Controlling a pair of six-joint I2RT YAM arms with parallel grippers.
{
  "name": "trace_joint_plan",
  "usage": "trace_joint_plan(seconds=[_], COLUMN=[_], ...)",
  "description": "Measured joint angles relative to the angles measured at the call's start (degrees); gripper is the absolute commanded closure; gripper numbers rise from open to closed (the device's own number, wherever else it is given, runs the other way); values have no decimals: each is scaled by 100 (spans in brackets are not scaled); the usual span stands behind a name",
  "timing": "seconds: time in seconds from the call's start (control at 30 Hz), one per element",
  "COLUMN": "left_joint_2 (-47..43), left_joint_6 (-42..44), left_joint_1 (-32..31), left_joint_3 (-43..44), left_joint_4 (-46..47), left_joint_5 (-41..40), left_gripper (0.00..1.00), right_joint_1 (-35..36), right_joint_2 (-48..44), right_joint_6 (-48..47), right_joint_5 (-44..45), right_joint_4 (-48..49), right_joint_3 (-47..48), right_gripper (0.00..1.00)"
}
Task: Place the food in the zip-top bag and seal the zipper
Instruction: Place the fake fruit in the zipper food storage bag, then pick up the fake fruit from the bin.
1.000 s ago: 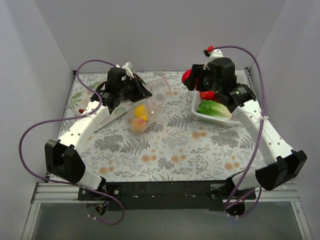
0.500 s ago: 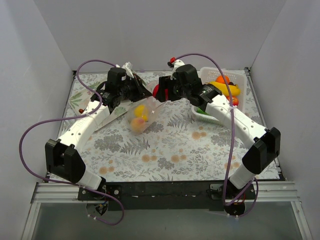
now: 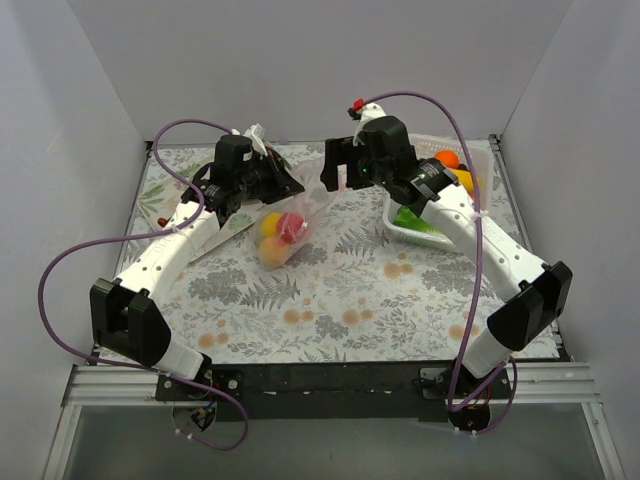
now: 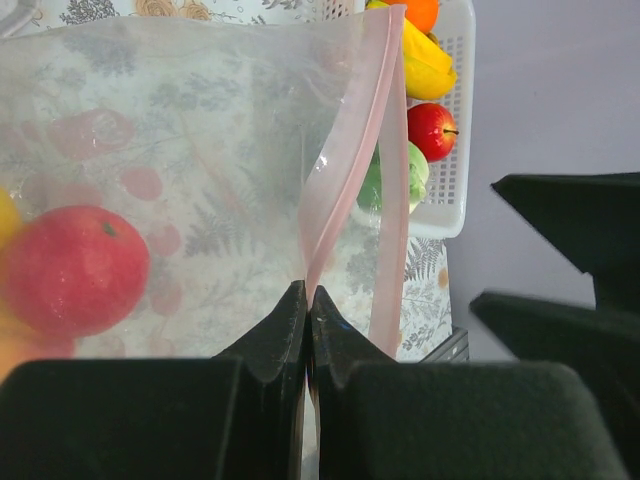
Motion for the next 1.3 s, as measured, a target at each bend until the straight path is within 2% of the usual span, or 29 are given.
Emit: trace_joint_plan(seconds=[0.1, 0.33, 0.53, 0.77, 1.07, 1.27, 1.3], left_joint_2=[-9, -22, -37, -52, -116, -116, -116], left_joint_6=[4, 9, -7, -9, -2, 7, 9], left_joint_1=[0, 0, 0, 0, 0, 0, 0], left_joint_3=[0, -7, -129, -195, -195, -197, -197], left_joint_4=[0, 52, 221, 258, 258, 256, 256], left_joint_5=[0, 15, 120, 151, 151, 151, 149], left_gripper=[100, 100, 100, 100, 100, 100, 100], right_joint_1=[-479, -2623, -3644, -4100, -4146, -4148, -4148], right_joint_2=[-299, -1445, -1110, -339, 474, 789, 846], right_joint_6=[-114, -227, -225, -205, -179, -142, -136], right_joint_5=[293, 1036, 1021, 890, 793, 717, 695], right_joint_4=[-164, -256, -55, 382, 601, 697, 717], right_joint_3=[-256, -1952, -2664, -2739, -2356, -2295, -2286], right_gripper=[1, 2, 1, 1, 2, 5, 10])
